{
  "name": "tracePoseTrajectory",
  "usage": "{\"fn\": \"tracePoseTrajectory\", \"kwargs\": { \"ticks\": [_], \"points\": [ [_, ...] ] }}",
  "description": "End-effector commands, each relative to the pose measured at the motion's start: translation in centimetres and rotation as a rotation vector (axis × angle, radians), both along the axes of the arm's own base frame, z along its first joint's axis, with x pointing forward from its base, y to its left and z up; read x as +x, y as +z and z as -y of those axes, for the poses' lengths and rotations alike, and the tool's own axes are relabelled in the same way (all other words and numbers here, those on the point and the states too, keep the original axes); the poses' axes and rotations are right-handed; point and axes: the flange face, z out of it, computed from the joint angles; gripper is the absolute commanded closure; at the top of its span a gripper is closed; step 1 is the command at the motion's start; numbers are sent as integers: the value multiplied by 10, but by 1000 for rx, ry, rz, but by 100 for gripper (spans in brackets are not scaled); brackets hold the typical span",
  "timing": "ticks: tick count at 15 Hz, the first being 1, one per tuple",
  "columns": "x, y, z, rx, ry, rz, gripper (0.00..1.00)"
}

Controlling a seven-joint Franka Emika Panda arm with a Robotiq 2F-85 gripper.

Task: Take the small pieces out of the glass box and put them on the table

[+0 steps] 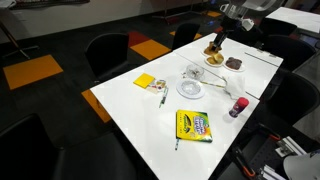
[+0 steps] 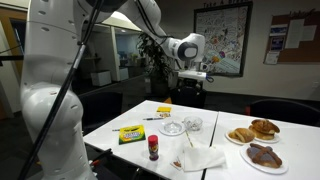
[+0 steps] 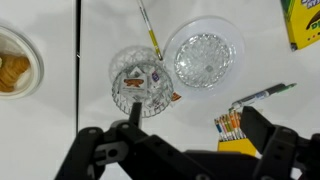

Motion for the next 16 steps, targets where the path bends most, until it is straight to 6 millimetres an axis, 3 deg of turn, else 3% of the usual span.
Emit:
{"fn": "tracePoseTrajectory", "kwargs": {
  "ticks": [1, 4, 5, 6, 8, 10, 13, 16],
  "points": [
    [26, -36, 6, 27, -90, 78, 0],
    [42, -72, 5, -15, -164, 86, 0],
    [48, -83, 4, -24, -186, 82, 22],
    [53, -94, 3, -34, -205, 77, 22],
    [63, -114, 1, -59, -233, 54, 41],
    [70, -132, 2, -86, -261, 26, 42],
    [78, -156, 5, -121, -294, -14, 34],
    [85, -173, 4, -142, -309, -32, 32]
  ]
}}
